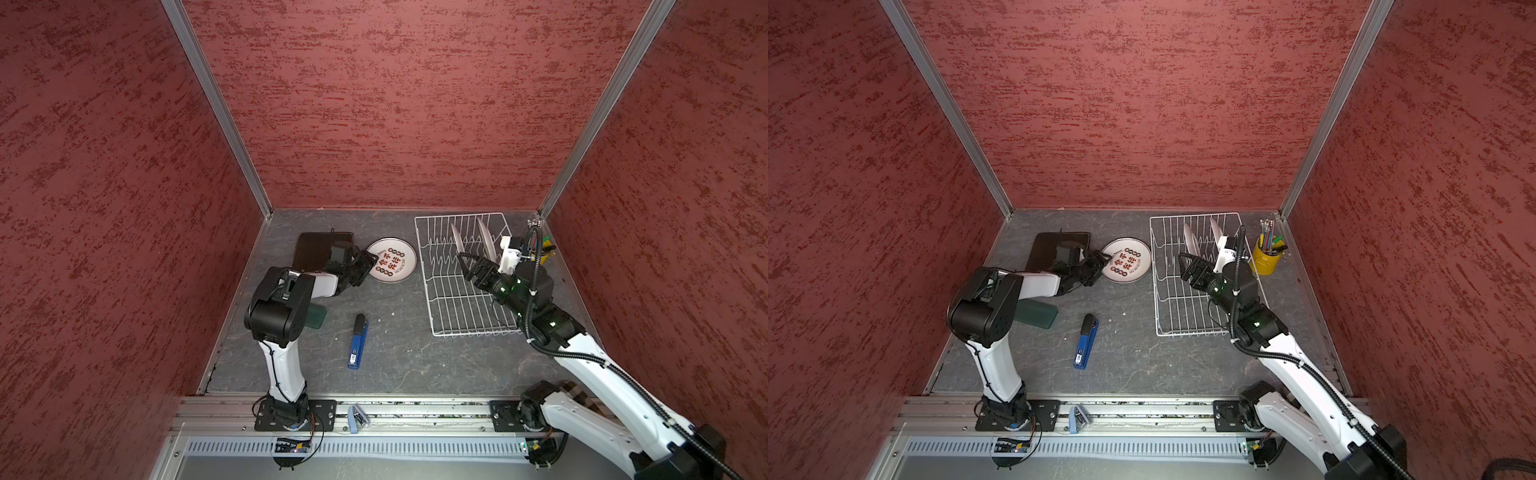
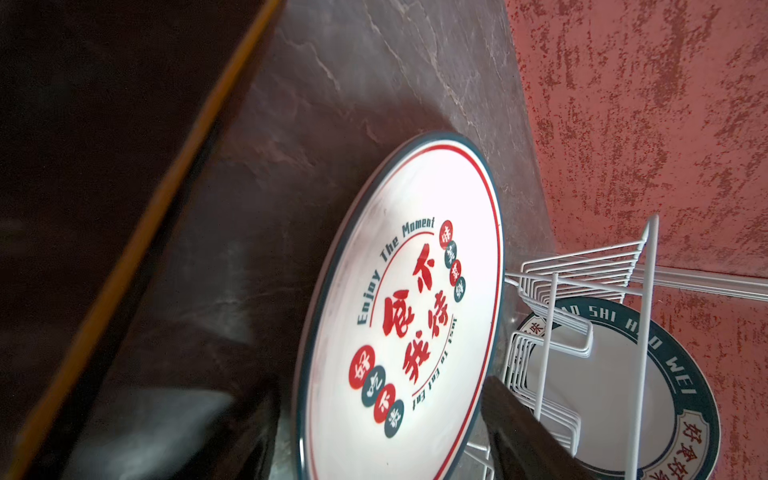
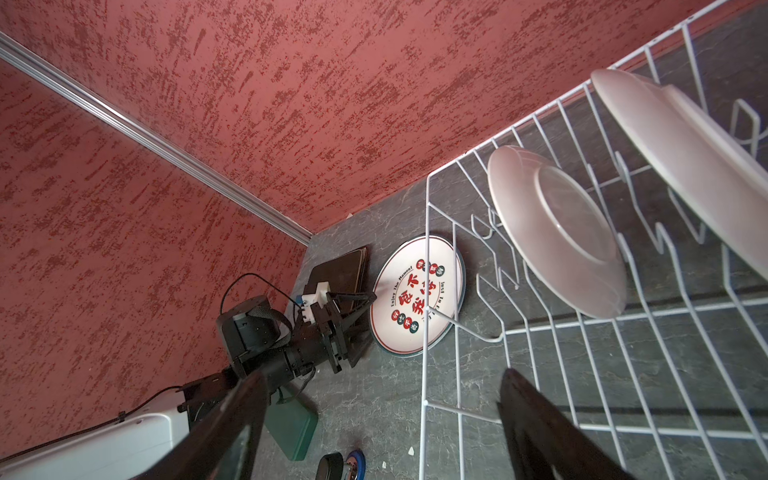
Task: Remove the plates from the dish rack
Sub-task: 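Open the left gripper while the right gripper moves to a pink plate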
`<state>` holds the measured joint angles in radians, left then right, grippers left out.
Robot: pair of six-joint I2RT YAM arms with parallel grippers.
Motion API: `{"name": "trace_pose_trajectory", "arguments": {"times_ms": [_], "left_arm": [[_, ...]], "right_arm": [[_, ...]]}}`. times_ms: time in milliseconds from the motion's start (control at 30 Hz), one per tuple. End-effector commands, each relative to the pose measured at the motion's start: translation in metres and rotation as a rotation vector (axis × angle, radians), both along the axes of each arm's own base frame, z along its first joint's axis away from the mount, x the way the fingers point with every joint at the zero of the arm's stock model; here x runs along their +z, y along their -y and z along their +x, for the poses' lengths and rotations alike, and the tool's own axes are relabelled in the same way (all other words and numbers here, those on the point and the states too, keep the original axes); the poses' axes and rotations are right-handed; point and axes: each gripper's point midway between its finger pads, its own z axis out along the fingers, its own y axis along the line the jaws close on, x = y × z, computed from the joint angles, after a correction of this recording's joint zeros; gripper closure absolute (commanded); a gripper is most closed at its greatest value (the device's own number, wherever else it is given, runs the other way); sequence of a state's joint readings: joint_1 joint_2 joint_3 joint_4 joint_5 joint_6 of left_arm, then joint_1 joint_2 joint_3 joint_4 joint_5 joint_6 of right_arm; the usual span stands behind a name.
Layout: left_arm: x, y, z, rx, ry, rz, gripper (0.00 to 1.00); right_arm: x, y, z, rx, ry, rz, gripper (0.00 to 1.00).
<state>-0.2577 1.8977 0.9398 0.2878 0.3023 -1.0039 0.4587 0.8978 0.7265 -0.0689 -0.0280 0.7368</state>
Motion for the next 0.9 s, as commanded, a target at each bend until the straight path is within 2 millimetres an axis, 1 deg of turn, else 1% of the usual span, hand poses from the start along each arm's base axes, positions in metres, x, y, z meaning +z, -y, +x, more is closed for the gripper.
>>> {"name": "trace_pose_trajectory", "arguments": {"times_ms": [0, 200, 300, 467, 600, 733, 867], "left_arm": [[0.003, -0.004, -0.007, 0.000, 0.005, 0.029, 0.24], [0.007, -0.006, -0.012, -0.001, 0.011, 0.033, 0.24], [0.010, -0.004, -0.012, -0.007, 0.016, 0.030, 0.24], [0.012, -0.001, -0.019, -0.012, 0.052, 0.027, 0.23], [0.012, -0.003, -0.027, -0.008, 0.051, 0.043, 0.23], [0.017, -0.006, -0.034, -0.010, 0.059, 0.064, 0.23], [0.029, -0.004, -0.040, -0.019, 0.083, 0.061, 0.23]], "right_arm": [[-0.001, 0.006, 0.002, -0.036, 0.009, 0.012, 0.12], [0.002, 0.011, 0.003, -0.060, 0.016, -0.004, 0.12], [-0.001, 0.017, 0.005, -0.091, 0.007, -0.038, 0.13], [-0.011, 0.050, 0.011, -0.260, -0.032, -0.178, 0.13], [-0.014, 0.061, 0.014, -0.298, -0.039, -0.268, 0.13], [-0.012, 0.067, 0.017, -0.317, -0.040, -0.357, 0.13], [-0.008, 0.089, 0.021, -0.388, -0.082, -0.562, 0.12]]}}
